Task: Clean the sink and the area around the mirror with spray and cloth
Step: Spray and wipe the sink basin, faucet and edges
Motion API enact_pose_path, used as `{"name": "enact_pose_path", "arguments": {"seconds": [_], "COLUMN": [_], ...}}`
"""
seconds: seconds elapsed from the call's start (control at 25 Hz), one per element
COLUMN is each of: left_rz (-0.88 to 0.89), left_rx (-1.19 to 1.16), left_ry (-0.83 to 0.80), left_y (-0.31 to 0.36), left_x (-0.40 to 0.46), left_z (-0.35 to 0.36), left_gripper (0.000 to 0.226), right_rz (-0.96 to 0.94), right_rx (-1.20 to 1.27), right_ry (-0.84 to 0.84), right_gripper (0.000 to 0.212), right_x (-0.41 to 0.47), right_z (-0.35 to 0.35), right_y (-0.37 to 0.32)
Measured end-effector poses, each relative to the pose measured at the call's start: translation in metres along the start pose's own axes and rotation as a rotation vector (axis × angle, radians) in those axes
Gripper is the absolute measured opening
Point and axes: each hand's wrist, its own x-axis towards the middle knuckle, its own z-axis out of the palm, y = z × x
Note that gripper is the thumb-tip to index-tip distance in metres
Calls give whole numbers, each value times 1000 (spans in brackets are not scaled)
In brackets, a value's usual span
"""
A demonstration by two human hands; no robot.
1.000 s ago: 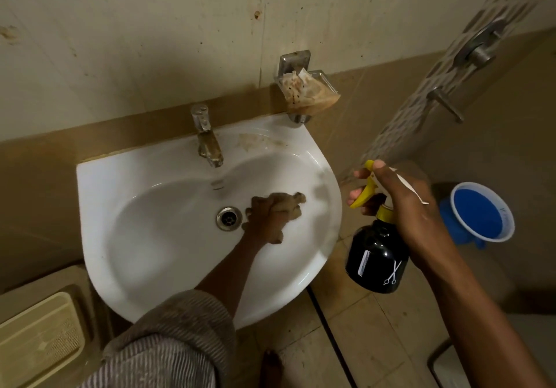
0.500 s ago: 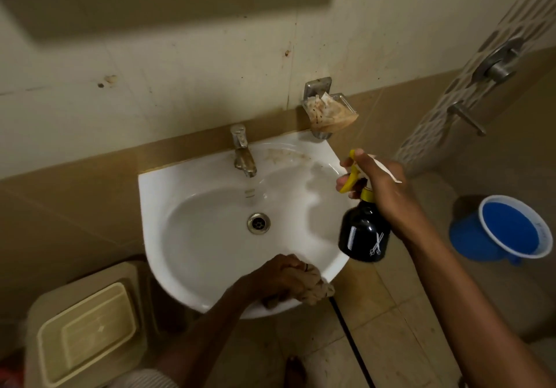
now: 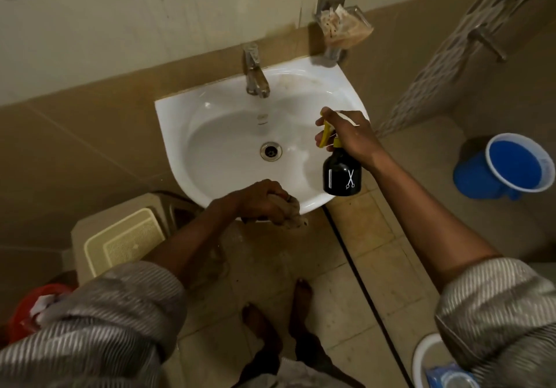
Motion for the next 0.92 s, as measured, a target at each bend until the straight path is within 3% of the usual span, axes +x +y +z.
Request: {"name": "enact_pose_path", "arguments": {"seconds": [0.12, 0.2, 0.28, 0.32, 0.4, 0.52, 0.64, 0.76, 0.92], "left_rz": [-44, -169, -282, -286, -146, 60, 57, 56, -120], "left_rx": [120, 292, 463, 442, 166, -427, -937, -1087, -1155], "left_ry": [-62, -109, -96, -47, 134, 398, 601, 846, 1176], "left_y": [-17, -24, -30, -32, -23, 16, 67, 103, 112], "left_x": [-14, -28, -40, -41, -39, -5, 57, 110, 159], "left_z": [-18, -46, -80, -96, -109, -86, -55, -47, -34], "left_gripper": [33, 24, 33, 33, 13, 23, 21, 37, 50], "right_rz": [17, 17, 13, 13, 4, -25, -89, -129, -113], "right_rx": [14, 22, 43, 64, 95, 122, 102, 31, -35], "right_ry": [-2, 1, 12, 25, 52, 105, 173, 194, 146], "right_gripper": [51, 51, 50, 48, 46, 46, 45, 42, 39], "right_x": [-14, -19, -20, -20, -17, -7, 12, 34, 61], "right_z": [3, 1, -2, -4, -7, -7, -10, -18, -27], "right_y": [8, 10, 10, 10, 9, 8, 4, -1, -1]}}
